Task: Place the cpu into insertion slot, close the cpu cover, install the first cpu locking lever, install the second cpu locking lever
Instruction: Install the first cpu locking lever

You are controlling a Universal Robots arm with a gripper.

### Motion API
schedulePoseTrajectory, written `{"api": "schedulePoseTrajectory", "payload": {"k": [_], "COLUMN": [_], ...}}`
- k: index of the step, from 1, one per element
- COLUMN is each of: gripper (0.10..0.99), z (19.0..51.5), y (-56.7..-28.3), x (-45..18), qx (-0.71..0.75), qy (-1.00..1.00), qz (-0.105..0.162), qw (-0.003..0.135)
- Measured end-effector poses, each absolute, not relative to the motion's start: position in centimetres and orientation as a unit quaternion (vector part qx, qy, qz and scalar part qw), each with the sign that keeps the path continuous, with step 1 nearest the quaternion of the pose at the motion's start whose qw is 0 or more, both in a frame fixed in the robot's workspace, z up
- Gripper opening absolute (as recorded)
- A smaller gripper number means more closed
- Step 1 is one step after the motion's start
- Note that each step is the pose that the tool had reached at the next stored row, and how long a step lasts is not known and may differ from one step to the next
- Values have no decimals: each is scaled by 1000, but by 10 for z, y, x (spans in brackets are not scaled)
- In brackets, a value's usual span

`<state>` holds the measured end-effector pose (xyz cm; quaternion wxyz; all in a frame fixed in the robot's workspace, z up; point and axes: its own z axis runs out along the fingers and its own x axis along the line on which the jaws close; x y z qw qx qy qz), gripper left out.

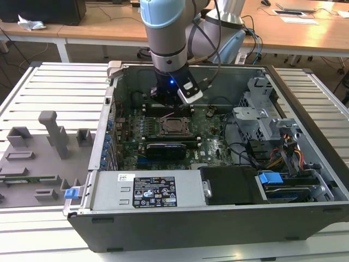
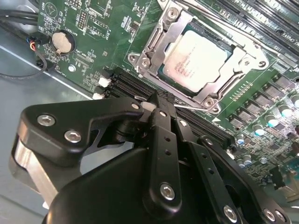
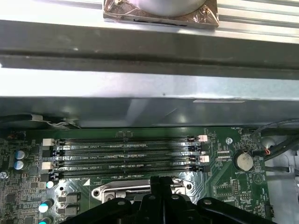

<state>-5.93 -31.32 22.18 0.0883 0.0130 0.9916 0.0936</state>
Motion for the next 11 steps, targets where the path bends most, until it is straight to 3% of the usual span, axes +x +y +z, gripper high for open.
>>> {"api": "schedulePoseTrajectory", "payload": {"k": [11], "gripper": [106], "z": [220], "y": [-305], "x": [-58], "qx": [15], "qy": [992], "qz": [85], "qw": [89]}}
